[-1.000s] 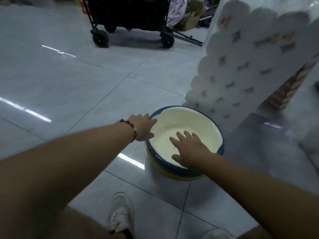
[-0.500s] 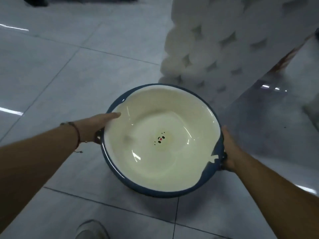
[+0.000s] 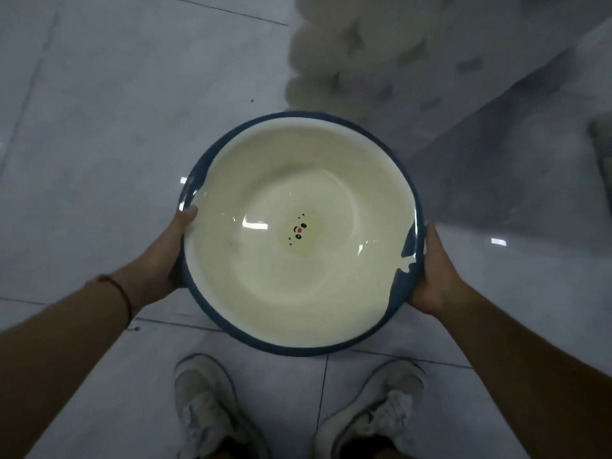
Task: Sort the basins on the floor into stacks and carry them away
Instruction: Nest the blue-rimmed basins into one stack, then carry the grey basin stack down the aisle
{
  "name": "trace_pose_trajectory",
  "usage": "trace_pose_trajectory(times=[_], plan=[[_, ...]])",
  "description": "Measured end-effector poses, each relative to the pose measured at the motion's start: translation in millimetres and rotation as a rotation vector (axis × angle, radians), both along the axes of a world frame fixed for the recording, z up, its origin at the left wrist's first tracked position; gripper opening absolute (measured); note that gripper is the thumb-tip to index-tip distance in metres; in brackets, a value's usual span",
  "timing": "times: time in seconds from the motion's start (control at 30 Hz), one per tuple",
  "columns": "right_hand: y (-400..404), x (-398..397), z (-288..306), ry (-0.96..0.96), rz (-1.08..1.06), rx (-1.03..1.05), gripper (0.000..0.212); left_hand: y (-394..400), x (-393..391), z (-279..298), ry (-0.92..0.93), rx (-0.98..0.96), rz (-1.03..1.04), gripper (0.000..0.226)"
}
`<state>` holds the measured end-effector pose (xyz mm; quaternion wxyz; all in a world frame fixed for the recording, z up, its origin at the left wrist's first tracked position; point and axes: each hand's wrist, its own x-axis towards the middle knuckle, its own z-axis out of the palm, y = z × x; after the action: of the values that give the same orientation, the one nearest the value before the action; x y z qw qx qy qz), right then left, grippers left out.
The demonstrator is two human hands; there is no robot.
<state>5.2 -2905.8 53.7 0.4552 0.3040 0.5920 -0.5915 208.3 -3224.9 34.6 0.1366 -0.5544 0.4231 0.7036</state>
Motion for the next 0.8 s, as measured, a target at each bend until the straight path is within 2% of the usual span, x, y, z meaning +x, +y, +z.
trace_pose_trajectory(times=[0.07,0.13,0.2,0.3,0.47,0.63,0.8], plan=[[8.2,11.9,13.8,-0.028,0.085,0.082,0.075,22.8,28.3,-0.5,-0.156,0.001,-0.071,0.067],[18.6,32.2,24.0,-0.061,0.176,0.25,0.059,44.1,43.0,10.1,-0.288,-0.064,-0.183,0.061],[25.0,50.9,39.5,-0.007,0.441,0.41,0.04,60.2,51.4,20.5,-0.354,-0.225,-0.337,0.056],[29.1,65.7,78.2,0.063,0.586,0.478,0.048,63.3,43.8,60.4,-0.38,-0.49,-0.601,0.06],[49.8,82.4,202.5,0.177,0.515,0.547,0.074,77.1,-11.2,180.5,-0.243,-0.691,-1.162,0.077],[59.8,120.4,349.7,0.284,0.614,0.774,0.069,103.3,-79.7,328.1,0.092,-0.865,-1.51,0.075],[53.3,196.1,492.6,0.299,0.424,0.956,0.067,122.6,-103.7,476.8,0.47,-1.112,-1.972,0.071]])
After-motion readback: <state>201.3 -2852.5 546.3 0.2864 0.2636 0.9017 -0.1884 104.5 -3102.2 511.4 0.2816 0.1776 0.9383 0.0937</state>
